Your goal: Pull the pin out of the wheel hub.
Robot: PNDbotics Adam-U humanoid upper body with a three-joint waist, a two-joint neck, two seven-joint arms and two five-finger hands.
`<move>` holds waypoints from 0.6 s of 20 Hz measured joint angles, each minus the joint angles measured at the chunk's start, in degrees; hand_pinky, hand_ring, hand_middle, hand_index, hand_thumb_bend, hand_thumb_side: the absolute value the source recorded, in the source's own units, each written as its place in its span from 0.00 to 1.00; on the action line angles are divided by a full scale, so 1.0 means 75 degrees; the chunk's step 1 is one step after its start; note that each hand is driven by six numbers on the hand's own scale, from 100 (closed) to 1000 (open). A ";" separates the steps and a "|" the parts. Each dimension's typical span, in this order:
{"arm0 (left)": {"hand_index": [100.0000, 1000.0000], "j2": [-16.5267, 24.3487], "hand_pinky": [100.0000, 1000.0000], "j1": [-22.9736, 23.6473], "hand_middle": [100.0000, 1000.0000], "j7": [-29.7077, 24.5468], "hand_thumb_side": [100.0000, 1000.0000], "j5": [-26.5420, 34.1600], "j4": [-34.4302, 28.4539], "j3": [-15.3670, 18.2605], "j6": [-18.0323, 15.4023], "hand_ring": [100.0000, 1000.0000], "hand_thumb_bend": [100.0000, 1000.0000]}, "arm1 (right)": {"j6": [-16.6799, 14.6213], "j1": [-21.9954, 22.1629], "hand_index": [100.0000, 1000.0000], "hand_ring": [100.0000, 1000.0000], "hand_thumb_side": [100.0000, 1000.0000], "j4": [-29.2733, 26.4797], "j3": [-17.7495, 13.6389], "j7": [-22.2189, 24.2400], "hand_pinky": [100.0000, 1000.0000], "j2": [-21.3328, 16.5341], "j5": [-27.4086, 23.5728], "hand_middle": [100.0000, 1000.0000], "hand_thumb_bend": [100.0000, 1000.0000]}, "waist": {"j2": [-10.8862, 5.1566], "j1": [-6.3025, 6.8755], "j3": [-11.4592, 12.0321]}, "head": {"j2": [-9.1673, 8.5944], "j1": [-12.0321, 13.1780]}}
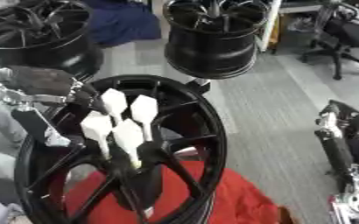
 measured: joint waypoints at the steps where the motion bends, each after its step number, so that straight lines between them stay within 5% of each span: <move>1: 0.81 -0.0002 0.49 0.0000 0.64 0.0007 0.42 -0.0007 0.0020 0.0000 -0.0007 0.52 0.18 | 0.0000 0.0000 0.75 0.60 0.58 0.0000 0.0000 0.0000 0.51 0.0000 0.0000 0.55 0.00 | -0.0001 0.0000 0.0000 | 0.0000 0.0000; 7: 0.87 -0.0063 0.52 0.0004 0.75 0.0040 0.58 -0.0103 0.0134 -0.0029 -0.0040 0.55 0.21 | -0.0002 0.0000 0.75 0.60 0.59 0.0002 0.0000 0.0002 0.51 0.0000 0.0000 0.55 0.00 | -0.0004 0.0000 -0.0005 | 0.0000 0.0000; 12: 0.89 -0.0185 0.55 0.0105 0.80 0.0014 0.56 -0.0216 0.0342 -0.0139 -0.0014 0.59 0.19 | -0.0002 0.0002 0.75 0.60 0.59 0.0017 0.0000 0.0002 0.51 0.0000 0.0000 0.55 0.00 | 0.0018 -0.0010 -0.0008 | 0.0000 -0.0003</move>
